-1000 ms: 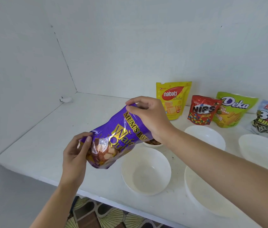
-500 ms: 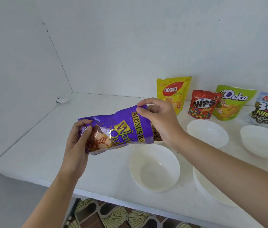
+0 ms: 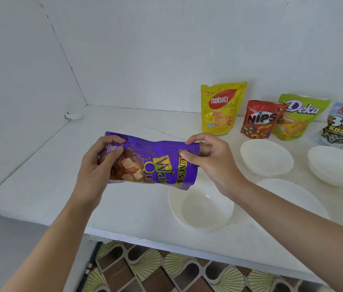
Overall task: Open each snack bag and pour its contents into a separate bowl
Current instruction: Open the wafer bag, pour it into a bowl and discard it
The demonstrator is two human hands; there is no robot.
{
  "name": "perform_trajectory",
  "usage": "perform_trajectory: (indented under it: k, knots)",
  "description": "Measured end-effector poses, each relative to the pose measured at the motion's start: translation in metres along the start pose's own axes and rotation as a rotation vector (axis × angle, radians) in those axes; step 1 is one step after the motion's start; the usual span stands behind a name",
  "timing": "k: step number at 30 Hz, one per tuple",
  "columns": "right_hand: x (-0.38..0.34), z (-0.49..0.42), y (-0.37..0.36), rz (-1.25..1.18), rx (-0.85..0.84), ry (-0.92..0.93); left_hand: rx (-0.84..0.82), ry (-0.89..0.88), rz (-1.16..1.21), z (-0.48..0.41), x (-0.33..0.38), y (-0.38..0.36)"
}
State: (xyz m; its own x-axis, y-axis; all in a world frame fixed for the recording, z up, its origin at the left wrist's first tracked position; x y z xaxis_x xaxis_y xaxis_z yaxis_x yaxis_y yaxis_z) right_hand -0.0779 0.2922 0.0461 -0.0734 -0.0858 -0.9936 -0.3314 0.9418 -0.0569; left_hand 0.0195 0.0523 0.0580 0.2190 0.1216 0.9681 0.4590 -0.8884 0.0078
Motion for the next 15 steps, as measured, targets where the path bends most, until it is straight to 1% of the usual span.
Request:
perform_trajectory:
  k: [3,7,15]
  knots:
    - [0.007,0.003,0.007,-0.035,0.036,-0.026,-0.022,-0.009,-0.053,-0.003,0.004,-0.006]
    - [0.019,0.007,0.016,0.003,0.069,-0.037,-0.043,0.008,-0.099,-0.005,0.003,-0.013]
    - [0.026,0.016,0.019,0.039,0.039,-0.087,-0.060,-0.005,-0.212,0.000,0.004,-0.014]
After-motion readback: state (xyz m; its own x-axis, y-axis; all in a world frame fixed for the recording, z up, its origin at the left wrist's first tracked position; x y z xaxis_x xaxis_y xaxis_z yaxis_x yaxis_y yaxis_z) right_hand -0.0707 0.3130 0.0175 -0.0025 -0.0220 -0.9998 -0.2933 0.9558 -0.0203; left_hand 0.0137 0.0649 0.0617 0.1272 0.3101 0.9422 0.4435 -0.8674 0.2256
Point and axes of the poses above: each hand's wrist, its own z-axis away from the middle knuckle, its own y-axis out of the back of the hand, x = y × z, the point moved 6 cm from there along -z, towards the middle knuckle
